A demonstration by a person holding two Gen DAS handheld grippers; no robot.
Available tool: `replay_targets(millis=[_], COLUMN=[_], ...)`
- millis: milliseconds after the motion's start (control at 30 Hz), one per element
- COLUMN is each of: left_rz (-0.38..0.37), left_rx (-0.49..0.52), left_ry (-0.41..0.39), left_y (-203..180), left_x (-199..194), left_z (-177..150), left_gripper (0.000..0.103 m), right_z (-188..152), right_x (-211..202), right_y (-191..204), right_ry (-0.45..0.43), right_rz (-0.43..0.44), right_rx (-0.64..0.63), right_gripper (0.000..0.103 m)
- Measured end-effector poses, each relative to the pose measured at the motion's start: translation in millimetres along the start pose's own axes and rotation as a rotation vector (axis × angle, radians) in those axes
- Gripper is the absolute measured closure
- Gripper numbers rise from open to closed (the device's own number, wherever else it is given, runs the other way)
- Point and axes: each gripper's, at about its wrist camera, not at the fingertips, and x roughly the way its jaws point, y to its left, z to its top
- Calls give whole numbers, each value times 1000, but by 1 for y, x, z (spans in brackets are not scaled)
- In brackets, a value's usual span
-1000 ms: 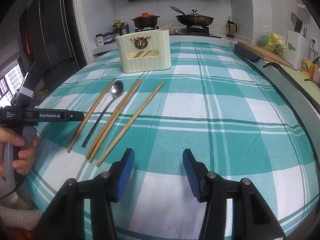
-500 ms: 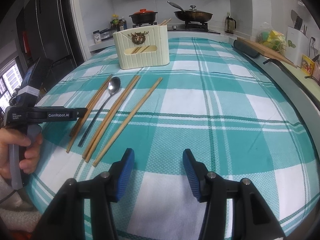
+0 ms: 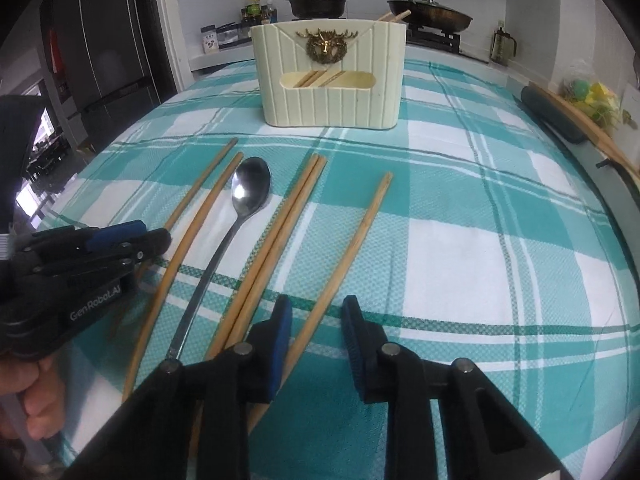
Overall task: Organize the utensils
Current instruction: 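Lower the right tool onto a wooden chopstick while the left tool lowers onto another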
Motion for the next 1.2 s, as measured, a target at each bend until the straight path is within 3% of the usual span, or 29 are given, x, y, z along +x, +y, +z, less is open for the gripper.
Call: replay_targets(millis=[33,167,433,467,533,567,600,667,700,900,1033,1200], left_rz=[5,25,60,47,17,14,16,17,24,50,41,19], left_rx=[-7,-48,-137,-141,-146,-142,-137,-114,-95,-91,-101,-81], left_ry=[2,11,22,20,20,23,24,22,35,43,57,66], left_y=[1,14,53,56,58,58,57,54,52,56,60,61], left_x=[-1,-5,-26,-27,-28,-28,-28,-27,-24,-17,-14,-12], left_z=[-1,-7,-35,-37,-40,-40,-40,-41,-41,-39,-38,-37], left_gripper=[97,98,97,93,69,41,27,26,25,3,0,0], right_z=[-1,-6,-37,-41,-46,-48,-50,-51,-51,-51,-49,-48], right_x=[-1,-7,-33,-37,-41,-44,-44,-46,-46,-40,-37,-35], right_y=[2,-7,-61,-67,-76,-78,-80,-81,-81,-77,-86,-89], right_ry=[-2,-6,-1,-4,-11,-19,-21,-25,-29,-13,12,23], right_rz=[-3,-53,-188,-192,-174,-156,-143,-131,-138,-153,-147,-128], right_rx=[-9,-3,88,98,113,123,131,134,133,92,122,124], right_gripper=[89,93,94,94,92,90,86,44,39,35,23,18])
